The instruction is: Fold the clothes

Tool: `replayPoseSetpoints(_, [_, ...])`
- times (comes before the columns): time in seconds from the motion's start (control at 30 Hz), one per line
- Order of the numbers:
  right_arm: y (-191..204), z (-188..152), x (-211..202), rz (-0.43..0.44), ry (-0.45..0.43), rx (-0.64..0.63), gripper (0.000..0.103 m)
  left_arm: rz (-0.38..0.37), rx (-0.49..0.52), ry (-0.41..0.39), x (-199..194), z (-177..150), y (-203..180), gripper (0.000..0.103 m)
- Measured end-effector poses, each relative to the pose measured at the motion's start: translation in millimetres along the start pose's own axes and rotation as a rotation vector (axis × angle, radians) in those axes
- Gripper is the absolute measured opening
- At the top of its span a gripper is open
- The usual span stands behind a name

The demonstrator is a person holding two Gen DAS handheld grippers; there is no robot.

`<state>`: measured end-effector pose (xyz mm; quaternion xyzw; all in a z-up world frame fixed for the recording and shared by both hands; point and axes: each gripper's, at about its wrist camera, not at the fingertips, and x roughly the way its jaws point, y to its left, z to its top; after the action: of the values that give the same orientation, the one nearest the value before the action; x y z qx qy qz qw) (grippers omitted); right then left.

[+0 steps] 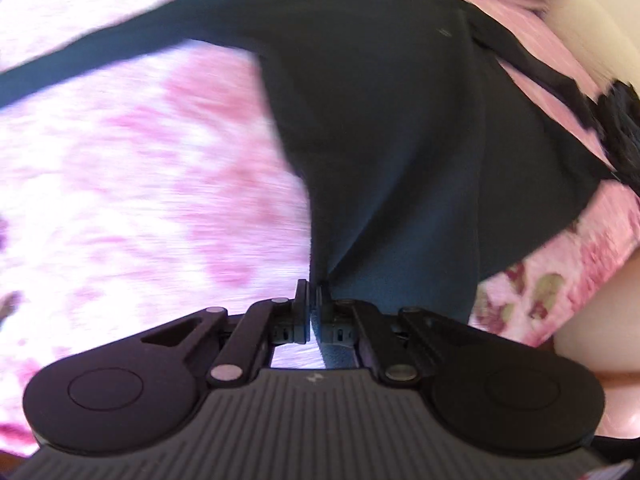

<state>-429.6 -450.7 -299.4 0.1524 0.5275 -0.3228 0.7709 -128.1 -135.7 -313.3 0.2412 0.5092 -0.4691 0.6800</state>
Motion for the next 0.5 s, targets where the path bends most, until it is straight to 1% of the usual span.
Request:
replayPoseSetpoints(0.07, [-13,-8,-12,0.000,0.013,0.021,0.003,0.040,0.009,-0.008,-8,0,9,0.000])
replayPoseSetpoints(0.17, [-12,-20,-23,0.024,0.013,0.009,0.003,0.069,0.035,0.002,-9,2,9,0.000])
replayPoseSetpoints(0.27, [-17,-37,-28,0.041,0.034,0.057,0.002,0.056,0.041,0.017,-13,-2,0,0.000])
replayPoseSetpoints(0.37, [-29,-57,-38,0.036,0.060,0.090,0.002,0.046,0.045,0.032,-19,-13,-11,0.000])
replayPoseSetpoints(0.5, [-38,-84,-39,0.025,0.129,0.100,0.002,0.050,0.035,0.088,0,-29,-17,0.001])
